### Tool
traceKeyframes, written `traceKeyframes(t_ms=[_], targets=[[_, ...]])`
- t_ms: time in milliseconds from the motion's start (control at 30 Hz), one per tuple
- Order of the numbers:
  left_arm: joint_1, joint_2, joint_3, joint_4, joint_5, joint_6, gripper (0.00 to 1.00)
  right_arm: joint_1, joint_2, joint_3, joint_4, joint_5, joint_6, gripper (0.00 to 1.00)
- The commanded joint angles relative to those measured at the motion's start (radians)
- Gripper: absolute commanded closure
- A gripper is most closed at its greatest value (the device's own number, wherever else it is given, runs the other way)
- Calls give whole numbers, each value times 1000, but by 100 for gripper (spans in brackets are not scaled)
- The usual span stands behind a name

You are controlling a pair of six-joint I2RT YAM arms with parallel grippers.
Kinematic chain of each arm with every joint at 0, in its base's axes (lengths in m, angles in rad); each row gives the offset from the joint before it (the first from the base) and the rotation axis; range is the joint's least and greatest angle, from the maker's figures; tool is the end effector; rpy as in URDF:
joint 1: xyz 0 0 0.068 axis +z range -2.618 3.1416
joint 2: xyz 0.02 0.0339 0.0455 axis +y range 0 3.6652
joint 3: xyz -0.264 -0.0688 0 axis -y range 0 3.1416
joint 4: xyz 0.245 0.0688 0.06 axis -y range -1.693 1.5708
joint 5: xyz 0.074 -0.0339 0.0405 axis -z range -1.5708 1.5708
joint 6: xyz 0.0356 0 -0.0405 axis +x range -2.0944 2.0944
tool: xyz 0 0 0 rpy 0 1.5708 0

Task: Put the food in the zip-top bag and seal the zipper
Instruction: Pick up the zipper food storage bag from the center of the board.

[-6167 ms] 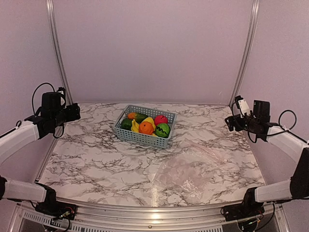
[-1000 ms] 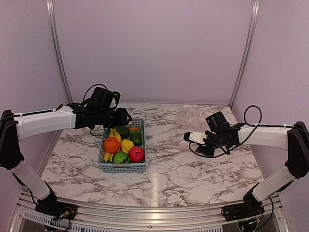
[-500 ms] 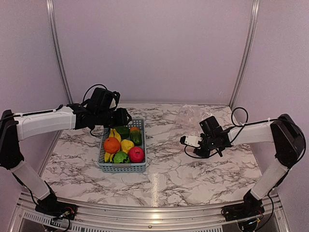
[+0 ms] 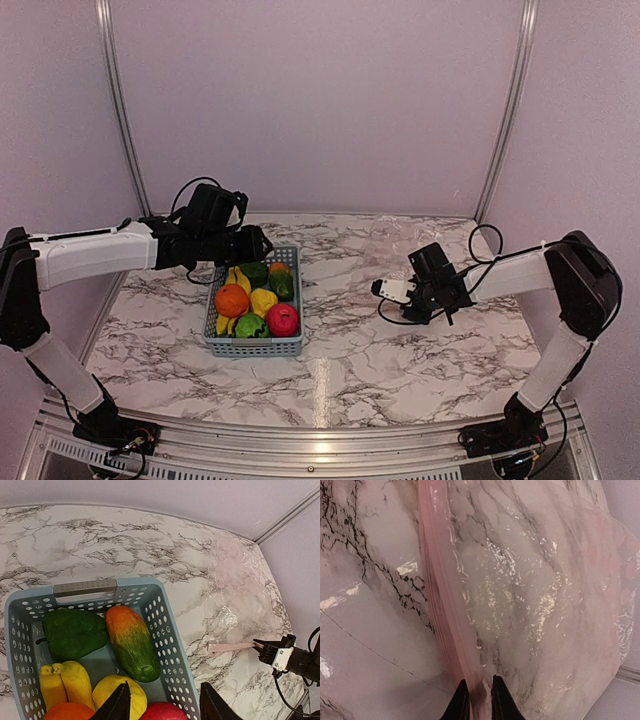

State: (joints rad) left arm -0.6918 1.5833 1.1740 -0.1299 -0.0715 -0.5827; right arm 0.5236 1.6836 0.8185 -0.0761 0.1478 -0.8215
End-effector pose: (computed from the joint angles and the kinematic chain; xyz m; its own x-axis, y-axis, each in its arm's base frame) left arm 0.2834 -0.2315 0.2788 -0.6543 -0.1707 -0.7367 0.2743 0.8543 -0.4416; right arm 0.2785 0.1548 0.1400 -0.1697 -0.9342 -0.3139 -0.7982 0.3171 -0.5122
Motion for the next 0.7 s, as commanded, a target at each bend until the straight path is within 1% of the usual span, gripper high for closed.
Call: traceKeyframes(t_ms=[0,33,67,133,233,400,500,667], targets=[[0,-5,-20,37,14,-33,51,10,5,42,66,56,25,95],[-1,0,-16,45,19,-45,51,10,-4,53,64,63,40,100],[-5,4,-11,53,19,-53,50,10,-16,74,48,60,60,100],[-22,11,7,73,0,-61,49,10,-59,128,4,31,132,100],[-62,22,25,117,-60,-81,46,8,-101,225,-84,-54,230,100],[-144,75,41,261,-124,-144,43,9,-104,346,-164,-189,361,100],[-189,139,90,331,-104,-164,41,10,-86,390,-185,-238,410,100],[-229,275,222,367,-73,-200,39,10,-59,440,-223,-309,462,100]])
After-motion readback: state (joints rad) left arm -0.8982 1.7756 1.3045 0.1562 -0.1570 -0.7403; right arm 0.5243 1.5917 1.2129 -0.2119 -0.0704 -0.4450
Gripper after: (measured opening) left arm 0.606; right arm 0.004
